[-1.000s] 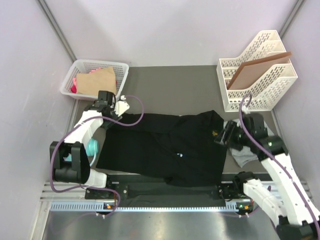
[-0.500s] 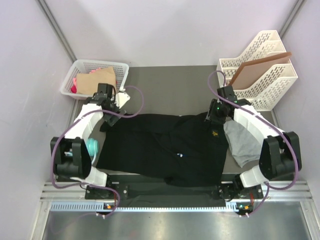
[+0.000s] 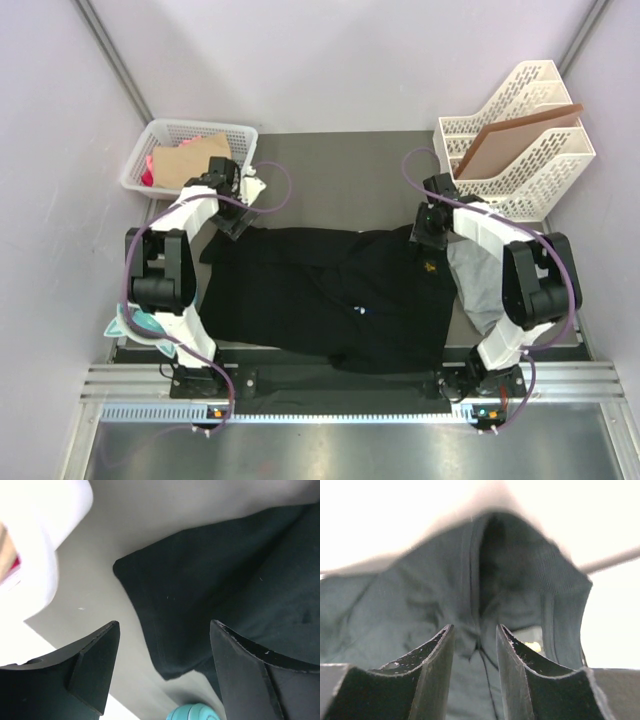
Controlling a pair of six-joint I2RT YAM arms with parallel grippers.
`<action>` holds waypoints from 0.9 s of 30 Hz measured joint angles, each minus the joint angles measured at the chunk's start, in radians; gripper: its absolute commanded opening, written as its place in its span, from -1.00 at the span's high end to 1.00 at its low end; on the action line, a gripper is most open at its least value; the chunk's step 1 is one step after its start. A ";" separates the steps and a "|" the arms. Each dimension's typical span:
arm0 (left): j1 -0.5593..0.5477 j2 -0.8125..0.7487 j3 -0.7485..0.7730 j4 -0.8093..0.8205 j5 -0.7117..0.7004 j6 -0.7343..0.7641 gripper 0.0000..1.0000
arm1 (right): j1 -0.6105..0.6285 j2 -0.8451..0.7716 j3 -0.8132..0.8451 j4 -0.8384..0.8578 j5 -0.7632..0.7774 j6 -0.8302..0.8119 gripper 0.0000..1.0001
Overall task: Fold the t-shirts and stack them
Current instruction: Fold the flattened tshirt in 1/3 of the way
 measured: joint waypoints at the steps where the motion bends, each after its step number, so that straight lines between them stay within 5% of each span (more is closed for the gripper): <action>1: 0.003 0.014 0.005 0.000 0.003 -0.003 -0.54 | -0.001 0.021 0.013 0.003 0.002 -0.003 0.25; 11: 0.021 0.055 0.012 0.032 0.002 -0.016 -0.52 | -0.011 0.092 0.069 0.044 0.002 -0.030 0.98; 27: 0.026 0.094 0.029 0.045 0.013 -0.040 -0.50 | -0.116 0.056 0.041 -0.008 0.076 -0.012 1.00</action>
